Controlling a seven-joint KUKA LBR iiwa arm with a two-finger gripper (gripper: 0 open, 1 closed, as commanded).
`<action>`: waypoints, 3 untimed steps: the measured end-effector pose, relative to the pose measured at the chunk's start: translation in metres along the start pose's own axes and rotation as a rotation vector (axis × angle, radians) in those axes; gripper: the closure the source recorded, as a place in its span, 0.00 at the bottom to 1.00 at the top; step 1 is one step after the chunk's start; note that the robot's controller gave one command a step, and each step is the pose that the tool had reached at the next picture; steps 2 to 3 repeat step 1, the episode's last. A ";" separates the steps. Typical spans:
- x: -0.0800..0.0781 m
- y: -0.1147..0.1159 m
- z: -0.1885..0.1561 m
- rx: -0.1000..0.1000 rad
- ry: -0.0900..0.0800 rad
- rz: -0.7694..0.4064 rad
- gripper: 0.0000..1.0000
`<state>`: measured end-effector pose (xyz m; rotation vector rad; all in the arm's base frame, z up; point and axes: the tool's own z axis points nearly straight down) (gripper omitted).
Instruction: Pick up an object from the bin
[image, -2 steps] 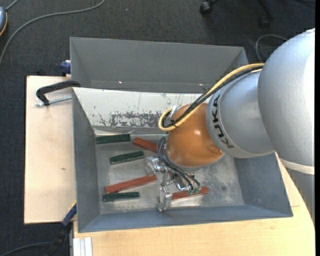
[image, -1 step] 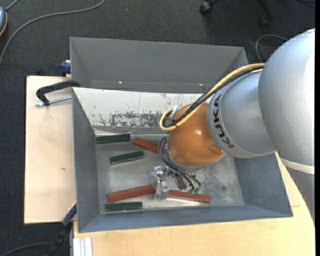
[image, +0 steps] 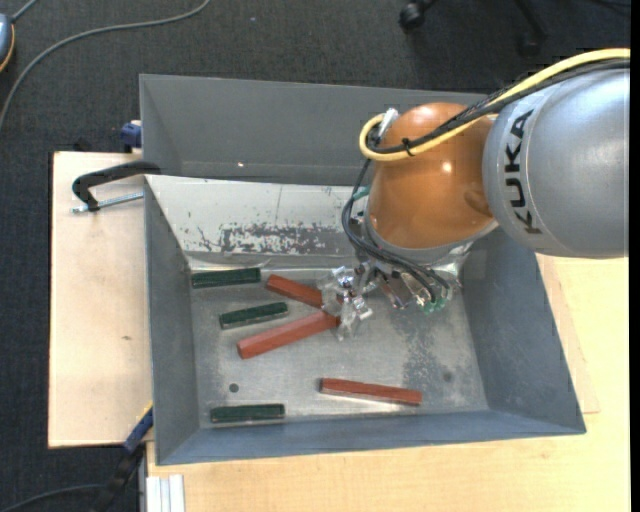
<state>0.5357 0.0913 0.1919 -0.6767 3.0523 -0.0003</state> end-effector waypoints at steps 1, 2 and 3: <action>-0.023 0.004 -0.162 -0.001 -0.001 -0.294 1.00; -0.023 0.004 -0.162 -0.001 -0.001 -0.294 1.00; -0.023 0.004 -0.162 -0.001 -0.001 -0.294 1.00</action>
Offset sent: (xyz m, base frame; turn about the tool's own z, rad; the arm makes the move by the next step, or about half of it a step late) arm 0.0144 0.0114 0.1572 -0.2943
